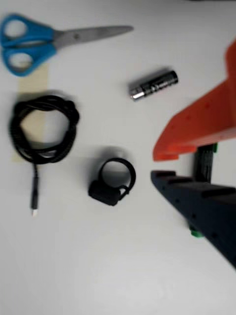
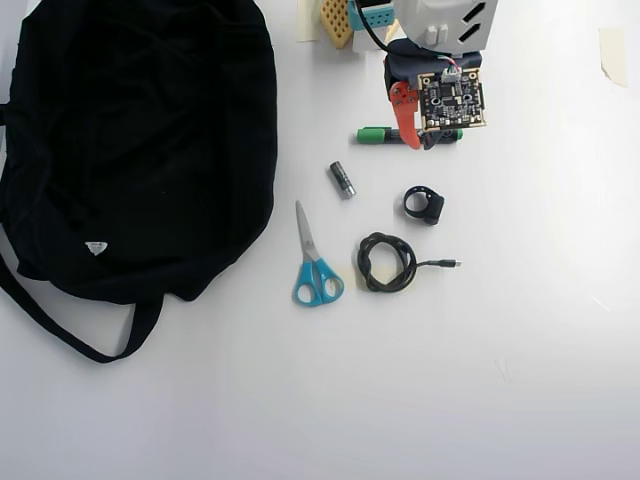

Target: Put the green marker into the black bag

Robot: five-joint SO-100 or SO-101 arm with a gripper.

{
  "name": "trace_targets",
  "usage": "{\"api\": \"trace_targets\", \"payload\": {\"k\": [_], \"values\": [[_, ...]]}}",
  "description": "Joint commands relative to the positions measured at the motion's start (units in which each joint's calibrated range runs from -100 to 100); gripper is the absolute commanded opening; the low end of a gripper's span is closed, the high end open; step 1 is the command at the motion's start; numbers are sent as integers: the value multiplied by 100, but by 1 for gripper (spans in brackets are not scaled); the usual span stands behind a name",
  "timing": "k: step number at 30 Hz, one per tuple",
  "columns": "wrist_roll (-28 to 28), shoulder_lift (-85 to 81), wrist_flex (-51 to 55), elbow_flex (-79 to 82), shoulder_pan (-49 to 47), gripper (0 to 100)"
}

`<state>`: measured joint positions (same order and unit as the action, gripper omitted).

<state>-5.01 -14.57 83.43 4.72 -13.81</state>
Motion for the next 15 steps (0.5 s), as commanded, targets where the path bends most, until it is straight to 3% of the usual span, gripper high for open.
{"api": "trace_targets", "payload": {"k": [1,15], "values": [[-92,-286,47,85,-100,2],[-380,-1970,38,1954,-287,2]]}}
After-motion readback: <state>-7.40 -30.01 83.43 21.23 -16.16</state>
